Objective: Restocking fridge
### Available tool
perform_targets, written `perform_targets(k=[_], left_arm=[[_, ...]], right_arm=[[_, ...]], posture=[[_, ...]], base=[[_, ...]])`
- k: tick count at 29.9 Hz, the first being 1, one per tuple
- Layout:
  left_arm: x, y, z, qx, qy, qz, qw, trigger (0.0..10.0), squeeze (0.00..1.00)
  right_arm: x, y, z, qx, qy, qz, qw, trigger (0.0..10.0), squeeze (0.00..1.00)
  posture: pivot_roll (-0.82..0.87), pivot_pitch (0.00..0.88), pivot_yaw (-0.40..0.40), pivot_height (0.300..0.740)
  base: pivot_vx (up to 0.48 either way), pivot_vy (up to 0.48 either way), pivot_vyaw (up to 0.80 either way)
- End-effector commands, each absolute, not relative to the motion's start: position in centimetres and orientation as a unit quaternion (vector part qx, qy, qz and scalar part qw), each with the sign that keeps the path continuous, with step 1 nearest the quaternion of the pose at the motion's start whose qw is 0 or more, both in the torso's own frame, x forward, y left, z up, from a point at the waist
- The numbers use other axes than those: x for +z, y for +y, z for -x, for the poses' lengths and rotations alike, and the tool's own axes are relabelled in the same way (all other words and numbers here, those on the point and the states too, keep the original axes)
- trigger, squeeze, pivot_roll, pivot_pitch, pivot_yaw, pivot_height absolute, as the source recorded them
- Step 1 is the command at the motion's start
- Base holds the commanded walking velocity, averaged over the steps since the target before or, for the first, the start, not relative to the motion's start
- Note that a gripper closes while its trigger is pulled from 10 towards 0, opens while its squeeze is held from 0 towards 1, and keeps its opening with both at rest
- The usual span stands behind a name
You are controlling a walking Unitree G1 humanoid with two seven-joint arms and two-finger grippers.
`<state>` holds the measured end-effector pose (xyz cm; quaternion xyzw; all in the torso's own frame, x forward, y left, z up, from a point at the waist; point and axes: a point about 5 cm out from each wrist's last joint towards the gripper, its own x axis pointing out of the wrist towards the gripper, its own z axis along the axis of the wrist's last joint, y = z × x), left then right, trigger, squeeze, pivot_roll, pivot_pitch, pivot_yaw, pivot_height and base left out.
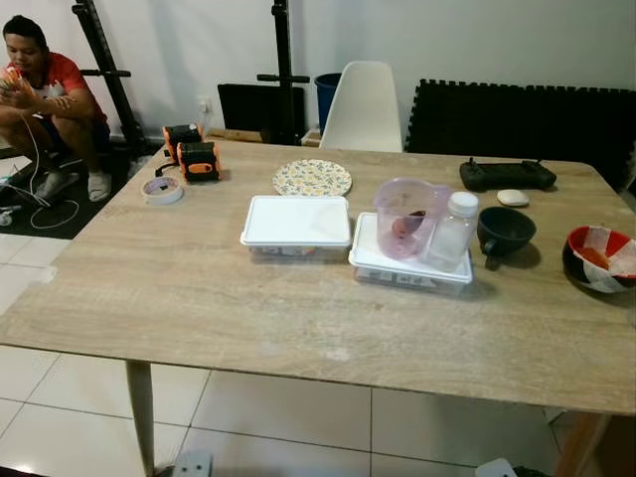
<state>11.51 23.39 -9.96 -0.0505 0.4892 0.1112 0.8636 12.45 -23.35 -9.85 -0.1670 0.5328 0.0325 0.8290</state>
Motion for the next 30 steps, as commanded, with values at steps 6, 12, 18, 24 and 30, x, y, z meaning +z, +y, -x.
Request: perform_targets(k=[6,12,18,24,30], left_arm=[[-9.2,28.0,-9.4,0.256,0.476,0.077,0.838,10.0,0.00],[-8.1,31.2,-8.3,0.360,0.438,0.098,0.818,10.0,1.00],[-3.7,37.9,-9.4,0.507,0.296,0.119,0.800,10.0,1.00],[3.6,43.6,-13.6,0.550,0.134,0.089,0.819,10.0,1.00],[11.2,45.8,-18.5,0.515,-0.011,0.046,0.856,10.0,0.00]], right_arm=[[-9.7,-23.5,-12.7,0.025,0.528,0.156,0.834,10.0,1.00],[-10.1,-23.0,-12.0,0.030,0.544,0.142,0.826,10.0,0.36],[-10.2,-22.9,-11.8,0.031,0.547,0.130,0.827,10.0,0.00],[-10.2,-22.8,-11.8,0.028,0.549,0.120,0.827,10.0,0.00],[-10.3,-22.8,-11.6,0.026,0.552,0.113,0.826,10.0,0.00]], posture=[[-0.06,0.000,-0.017,0.740],[-0.06,0.000,-0.013,0.740],[-0.06,0.000,-0.014,0.740],[-0.06,0.000,-0.009,0.740],[-0.07,0.000,-0.002,0.740]], base=[[0.000,0.000,0.00],[0.000,0.000,0.00],[0.000,0.000,0.00],[0.000,0.000,0.00],[0.000,0.000,0.00]])
